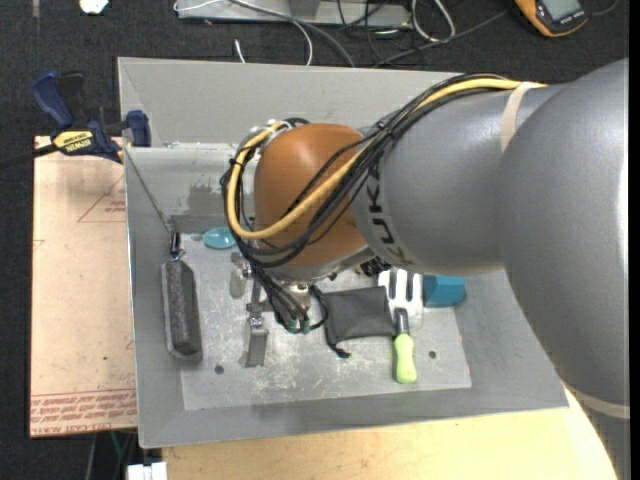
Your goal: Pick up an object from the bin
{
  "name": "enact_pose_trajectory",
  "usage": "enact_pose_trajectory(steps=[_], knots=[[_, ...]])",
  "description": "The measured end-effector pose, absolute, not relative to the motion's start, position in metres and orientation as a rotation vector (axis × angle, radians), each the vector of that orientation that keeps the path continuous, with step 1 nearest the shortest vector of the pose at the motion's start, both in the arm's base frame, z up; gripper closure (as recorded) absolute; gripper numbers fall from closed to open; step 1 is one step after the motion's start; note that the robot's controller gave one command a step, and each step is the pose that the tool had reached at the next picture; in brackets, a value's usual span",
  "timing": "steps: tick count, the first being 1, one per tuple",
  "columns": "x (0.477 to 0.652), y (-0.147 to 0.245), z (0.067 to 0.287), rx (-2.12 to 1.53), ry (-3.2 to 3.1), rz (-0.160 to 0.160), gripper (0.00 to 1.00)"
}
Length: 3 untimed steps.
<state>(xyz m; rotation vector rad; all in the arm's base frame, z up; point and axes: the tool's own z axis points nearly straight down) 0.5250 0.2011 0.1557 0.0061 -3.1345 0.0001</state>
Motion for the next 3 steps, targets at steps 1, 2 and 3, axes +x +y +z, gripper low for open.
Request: enact_pose_trajectory(steps=[1,2,3], knots=[[0.527,0.2,0.159,0.0,-3.141,-0.002,0.0],[0.57,0.17,0.088,0.117,-3.145,-0.006,0.0],[0.59,0.131,0.07,0.298,-3.139,-0.01,0.0]])
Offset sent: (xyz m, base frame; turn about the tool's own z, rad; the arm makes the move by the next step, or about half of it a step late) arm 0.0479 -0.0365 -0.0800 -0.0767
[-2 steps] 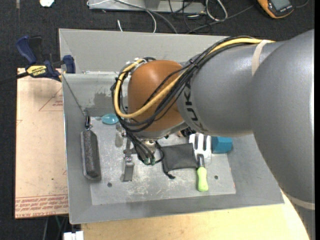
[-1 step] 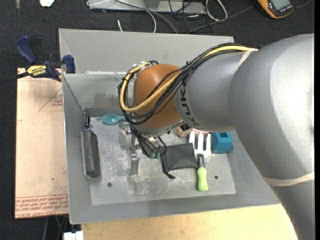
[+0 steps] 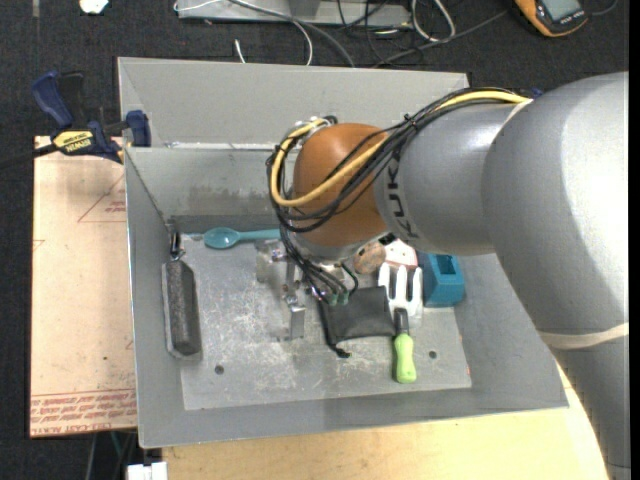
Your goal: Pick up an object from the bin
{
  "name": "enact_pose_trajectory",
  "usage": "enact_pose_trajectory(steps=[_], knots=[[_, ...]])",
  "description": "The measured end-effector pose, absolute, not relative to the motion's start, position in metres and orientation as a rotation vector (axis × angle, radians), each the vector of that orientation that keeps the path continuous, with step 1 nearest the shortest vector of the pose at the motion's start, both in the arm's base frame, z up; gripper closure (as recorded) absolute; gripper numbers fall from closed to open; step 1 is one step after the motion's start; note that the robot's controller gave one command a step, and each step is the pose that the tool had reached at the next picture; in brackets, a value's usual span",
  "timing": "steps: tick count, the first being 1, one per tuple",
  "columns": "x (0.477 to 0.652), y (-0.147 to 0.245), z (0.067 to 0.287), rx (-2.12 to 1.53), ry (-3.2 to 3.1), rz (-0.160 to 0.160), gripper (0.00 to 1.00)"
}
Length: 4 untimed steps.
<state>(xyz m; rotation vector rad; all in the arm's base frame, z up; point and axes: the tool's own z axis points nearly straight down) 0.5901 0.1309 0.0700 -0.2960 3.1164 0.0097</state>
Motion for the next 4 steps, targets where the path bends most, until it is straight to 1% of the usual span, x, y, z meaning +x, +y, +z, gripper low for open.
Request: enact_pose_trajectory(steps=[1,2,3,4], knots=[[0.569,0.101,0.092,-0.027,3.14,0.008,0.0],[0.596,0.055,0.103,-0.182,3.123,0.009,0.0],[0.607,0.015,0.078,-0.141,3.129,0.014,0.0],[0.603,0.017,0.109,-0.123,3.121,0.013,1.0]])
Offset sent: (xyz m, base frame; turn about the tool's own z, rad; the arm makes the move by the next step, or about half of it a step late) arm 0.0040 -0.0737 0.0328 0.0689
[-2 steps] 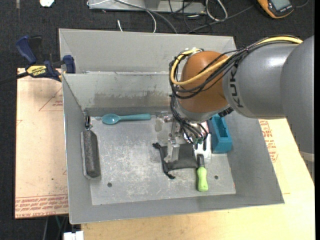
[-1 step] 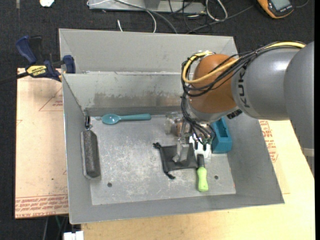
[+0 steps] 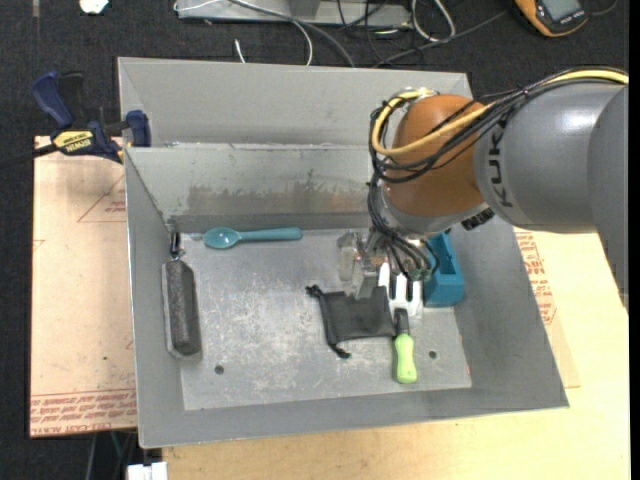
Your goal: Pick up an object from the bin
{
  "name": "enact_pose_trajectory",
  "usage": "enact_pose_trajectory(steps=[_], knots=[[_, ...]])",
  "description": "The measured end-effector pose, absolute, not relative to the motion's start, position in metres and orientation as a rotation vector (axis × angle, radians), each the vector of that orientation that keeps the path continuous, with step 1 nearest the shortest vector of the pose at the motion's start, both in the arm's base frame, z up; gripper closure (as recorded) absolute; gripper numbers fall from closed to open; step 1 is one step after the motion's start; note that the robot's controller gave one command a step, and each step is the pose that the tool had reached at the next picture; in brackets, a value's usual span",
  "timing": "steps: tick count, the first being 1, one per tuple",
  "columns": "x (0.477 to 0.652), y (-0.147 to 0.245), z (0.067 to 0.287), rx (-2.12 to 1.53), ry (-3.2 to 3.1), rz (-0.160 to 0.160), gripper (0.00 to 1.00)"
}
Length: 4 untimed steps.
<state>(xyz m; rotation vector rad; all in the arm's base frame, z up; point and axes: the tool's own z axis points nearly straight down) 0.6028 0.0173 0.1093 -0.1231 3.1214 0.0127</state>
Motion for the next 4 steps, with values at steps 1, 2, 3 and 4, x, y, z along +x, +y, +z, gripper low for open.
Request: enact_pose_trajectory(steps=[1,2,3,4], knots=[[0.603,0.017,0.109,-0.123,3.121,0.013,1.0],[0.583,0.022,0.098,0.061,3.122,0.015,1.0],[0.574,0.009,0.092,0.126,3.119,0.018,1.0],[0.574,0.009,0.092,0.126,3.119,0.018,1.0]])
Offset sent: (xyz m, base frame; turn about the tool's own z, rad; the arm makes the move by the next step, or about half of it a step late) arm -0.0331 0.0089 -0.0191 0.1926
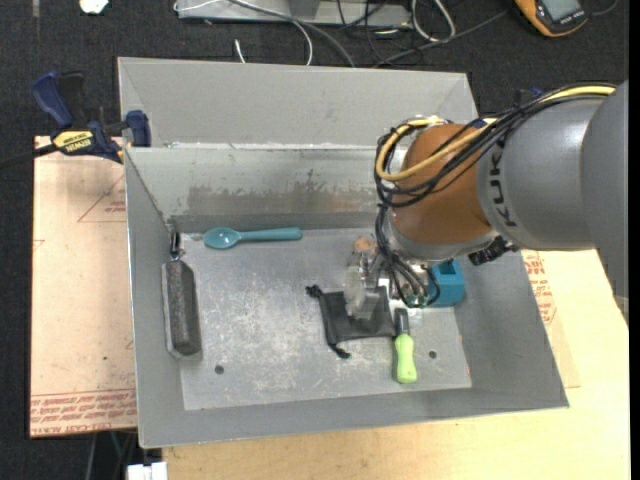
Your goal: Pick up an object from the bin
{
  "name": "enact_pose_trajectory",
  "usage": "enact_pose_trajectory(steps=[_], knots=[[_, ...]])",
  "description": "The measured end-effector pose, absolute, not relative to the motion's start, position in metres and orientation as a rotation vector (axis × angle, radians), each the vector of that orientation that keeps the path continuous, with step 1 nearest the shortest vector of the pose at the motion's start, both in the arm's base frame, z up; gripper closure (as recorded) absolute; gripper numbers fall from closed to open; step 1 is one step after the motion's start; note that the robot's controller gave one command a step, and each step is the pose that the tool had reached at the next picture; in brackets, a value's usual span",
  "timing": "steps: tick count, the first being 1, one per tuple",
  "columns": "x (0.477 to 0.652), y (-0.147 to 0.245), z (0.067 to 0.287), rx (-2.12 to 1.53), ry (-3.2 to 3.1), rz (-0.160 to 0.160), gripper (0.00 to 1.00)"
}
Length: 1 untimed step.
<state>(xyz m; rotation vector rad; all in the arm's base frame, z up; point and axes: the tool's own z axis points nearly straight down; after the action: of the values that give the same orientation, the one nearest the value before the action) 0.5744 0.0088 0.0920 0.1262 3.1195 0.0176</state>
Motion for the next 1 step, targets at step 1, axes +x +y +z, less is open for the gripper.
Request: enact_pose_trajectory(steps=[1], knots=[[0.5557,0.0071,0.0792,0.304,3.106,0.021,1.0]])
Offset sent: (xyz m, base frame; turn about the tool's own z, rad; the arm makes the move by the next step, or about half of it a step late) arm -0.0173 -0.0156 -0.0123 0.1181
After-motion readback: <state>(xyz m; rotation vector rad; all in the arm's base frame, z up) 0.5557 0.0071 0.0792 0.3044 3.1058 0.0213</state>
